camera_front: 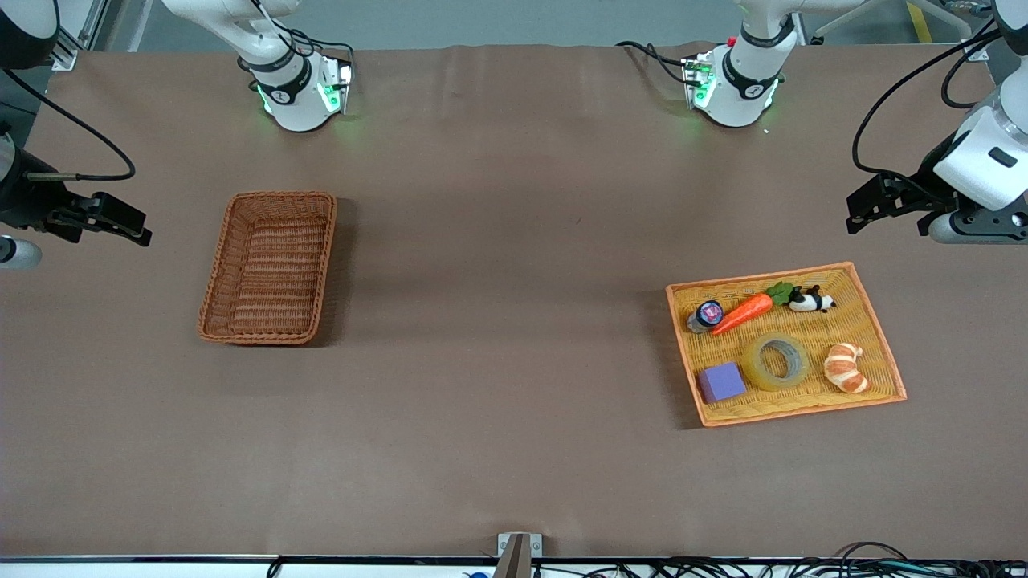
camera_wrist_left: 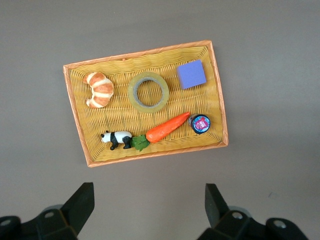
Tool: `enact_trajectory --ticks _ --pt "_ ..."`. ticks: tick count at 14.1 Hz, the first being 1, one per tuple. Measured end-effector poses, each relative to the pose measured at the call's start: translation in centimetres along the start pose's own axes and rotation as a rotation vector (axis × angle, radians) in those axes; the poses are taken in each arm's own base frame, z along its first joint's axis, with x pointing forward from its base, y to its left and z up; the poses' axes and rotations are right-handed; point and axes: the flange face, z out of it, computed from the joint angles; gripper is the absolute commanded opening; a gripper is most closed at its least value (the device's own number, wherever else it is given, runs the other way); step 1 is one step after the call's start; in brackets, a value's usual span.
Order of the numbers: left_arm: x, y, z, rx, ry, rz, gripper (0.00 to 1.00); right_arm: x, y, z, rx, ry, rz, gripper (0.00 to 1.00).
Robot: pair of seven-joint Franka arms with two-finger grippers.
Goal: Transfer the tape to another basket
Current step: 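Move the left gripper toward the tape roll in the yellow tray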
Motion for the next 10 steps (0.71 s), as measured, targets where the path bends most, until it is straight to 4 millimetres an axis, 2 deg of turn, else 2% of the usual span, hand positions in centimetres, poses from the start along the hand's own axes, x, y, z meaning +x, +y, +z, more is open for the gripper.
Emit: enact_trajectory --ticks 6,10 --pt "0.0 -0.4 0.1 0.0 -0.001 -0.007 0.99 0.0 0.0 -0.6 0.001 0.013 -0.002 1.0" --pt "1.3 -1.0 2.1 0.006 -0.011 0.0 0.98 0.0 0.0 -0.6 0.0 0.014 -0.001 1.0"
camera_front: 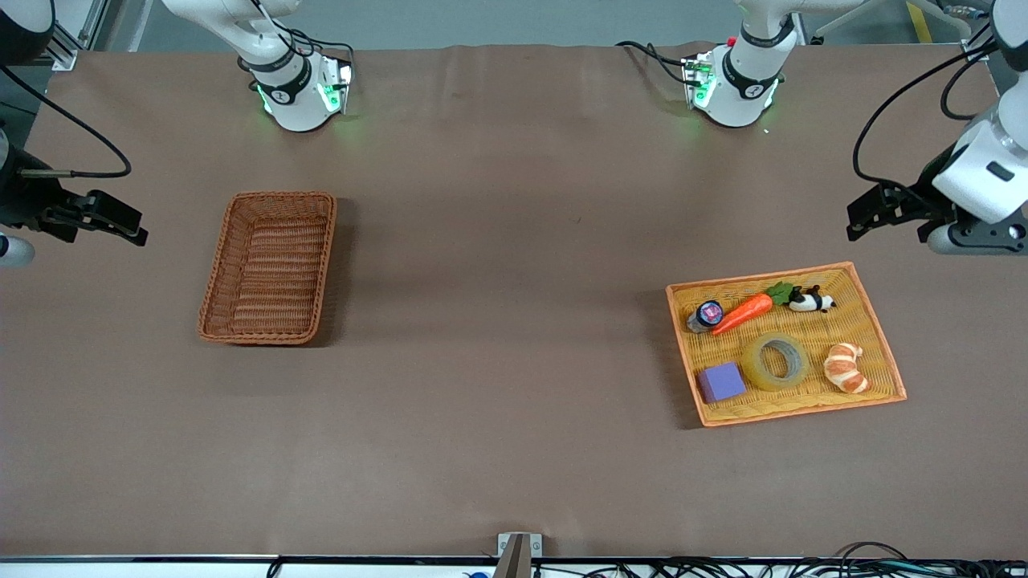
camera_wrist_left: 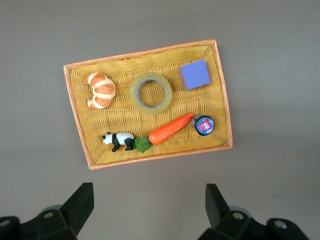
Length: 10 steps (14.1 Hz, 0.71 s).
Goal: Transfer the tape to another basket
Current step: 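Move the left gripper toward the tape roll in the yellow tray, then lower the left gripper onto the tape roll and close on its rim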
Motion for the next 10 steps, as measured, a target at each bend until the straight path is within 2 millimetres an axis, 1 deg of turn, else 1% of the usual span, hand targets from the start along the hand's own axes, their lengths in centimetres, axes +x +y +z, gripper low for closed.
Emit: enact_trajectory --ticks 1,3,6,8,10 --pt "0.7 -0.5 1.3 0.003 -0.01 -0.005 0.98 0.0 0.0 0.0 0.0 0.0 0.0 1.0" --pt "2.3 -2.1 5.0 0.002 -0.049 0.003 0.99 0.0 0.0 0.0 0.0 -0.001 0.0 1.0" --pt "5.0 -5.3 12.0 -0.002 -0.085 -0.019 0.99 0.0 0.0 0.0 0.0 -0.001 0.001 1.0" --pt "6.2 -7.1 16.3 -0.005 -0.094 -0.042 0.99 0.0 0.0 0.0 0.0 -0.001 0.001 1.0" --pt "7.0 -7.8 21.0 -0.008 -0.097 -0.048 0.99 0.0 0.0 0.0 0.0 -0.001 0.001 1.0"
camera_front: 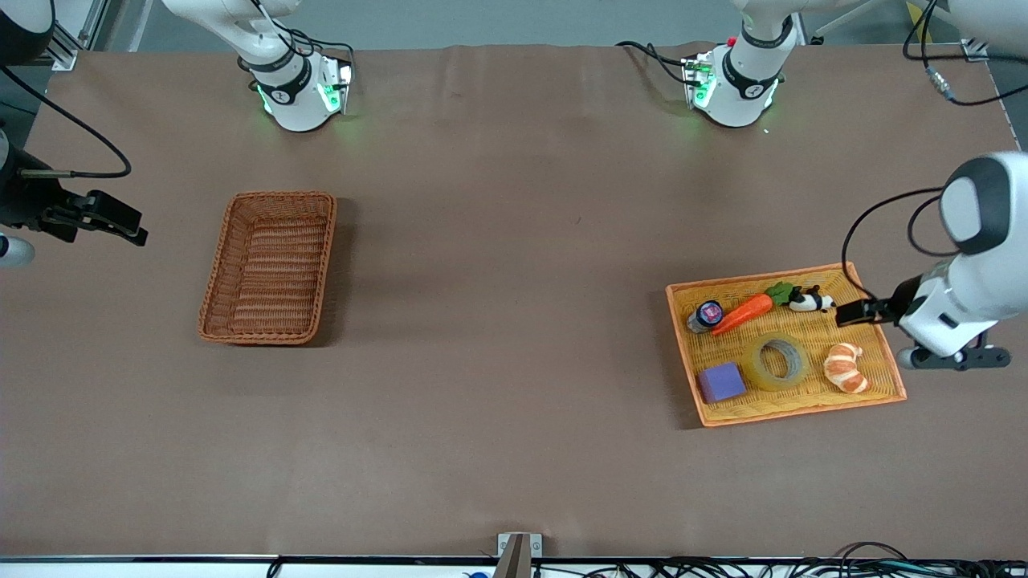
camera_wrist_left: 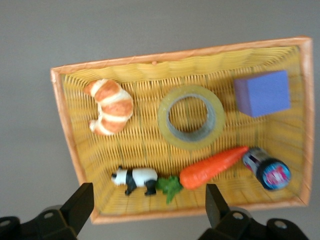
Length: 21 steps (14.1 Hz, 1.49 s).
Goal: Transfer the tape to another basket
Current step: 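Lower the left gripper onto the tape roll and close on its rim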
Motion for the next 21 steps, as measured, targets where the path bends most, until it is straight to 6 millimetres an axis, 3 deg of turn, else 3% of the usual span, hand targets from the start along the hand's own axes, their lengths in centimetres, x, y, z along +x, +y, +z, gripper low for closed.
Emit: enact_trajectory --ticks 4,12,13,16,17,18,21 --pt "1.0 0.5 7.8 -0.004 -0.035 0.009 0.97 0.0 0.2 0.0 -0.001 0.001 0.004 1.0" --pt "0.5 0.7 16.4 -0.006 0.014 0.011 0.96 0.1 1.0 0.0 0.0 0.004 0.018 1.0" --pt "0.5 0.7 17.1 -0.007 0.017 0.01 0.89 0.1 1.0 0.0 0.0 0.004 0.018 1.0" --pt "0.6 0.7 18.2 -0.007 0.022 0.011 0.22 0.1 1.3 0.0 0.0 0.004 0.023 1.0" --pt "0.6 0.8 18.2 -0.007 0.025 0.011 0.08 0.2 1.5 0.0 0.0 0.004 0.026 1.0" --pt "0.7 0.8 18.0 -0.007 0.03 0.011 0.0 0.2 1.6 0.0 0.0 0.004 0.029 1.0" --pt "1.1 1.1 17.6 -0.007 0.054 0.005 0.0 0.2 1.8 0.0 0.0 0.004 0.031 1.0"
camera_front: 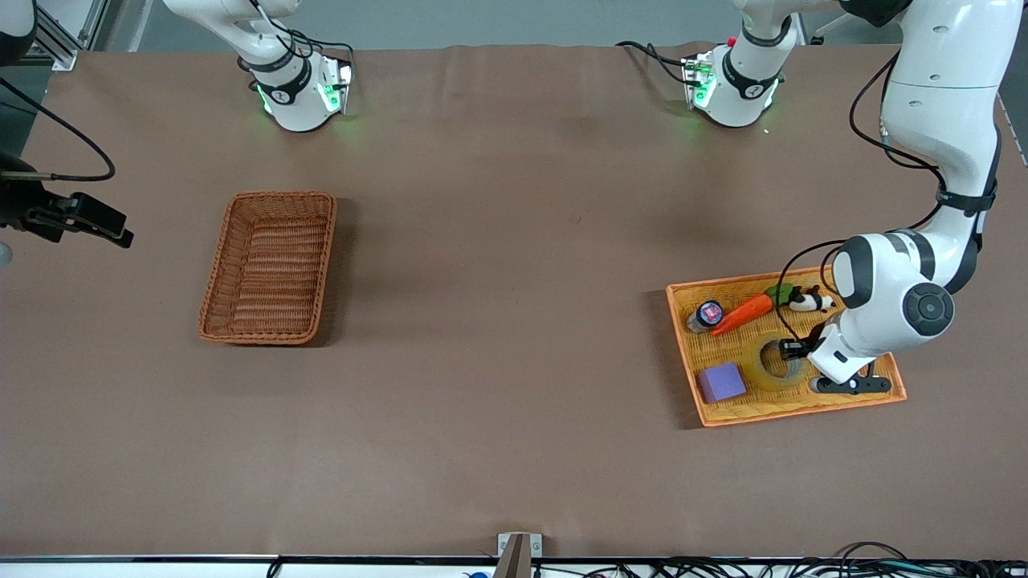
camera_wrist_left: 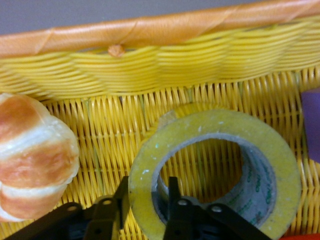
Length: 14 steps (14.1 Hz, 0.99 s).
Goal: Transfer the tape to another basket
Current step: 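Lower the left gripper onto the tape roll and close on its rim, then lift the tape roll and carry it toward the table middle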
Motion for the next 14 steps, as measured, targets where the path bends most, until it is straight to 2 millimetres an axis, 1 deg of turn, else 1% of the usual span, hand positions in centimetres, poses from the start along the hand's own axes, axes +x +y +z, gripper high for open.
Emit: enact_trajectory --ticks 3,5,8,11,12,14 --pt "1.1 -0.1 -1.4 0.001 0.056 -0.002 0.0 0.0 0.0 0.0 0.0 0.0 0.001 1.0" --pt "2.1 0.3 -3.5 0.001 0.097 0.003 0.0 0.0 0.1 0.0 0.0 0.0 0.001 1.0" --pt "2.8 0.5 -8.2 0.004 0.161 0.007 0.0 0.0 0.1 0.0 0.0 0.0 0.001 1.0" --pt "2.1 0.9 -13.6 0.005 0.168 0.012 0.0 0.0 0.1 0.0 0.0 0.0 0.001 1.0" --pt "1.6 1.5 -15.5 0.002 0.16 0.022 0.0 0.0 0.1 0.0 0.0 0.0 0.001 1.0" --pt "0.5 3.4 -19.1 -0.006 0.149 0.05 0.0 0.0 0.1 0.0 0.0 0.0 0.001 1.0"
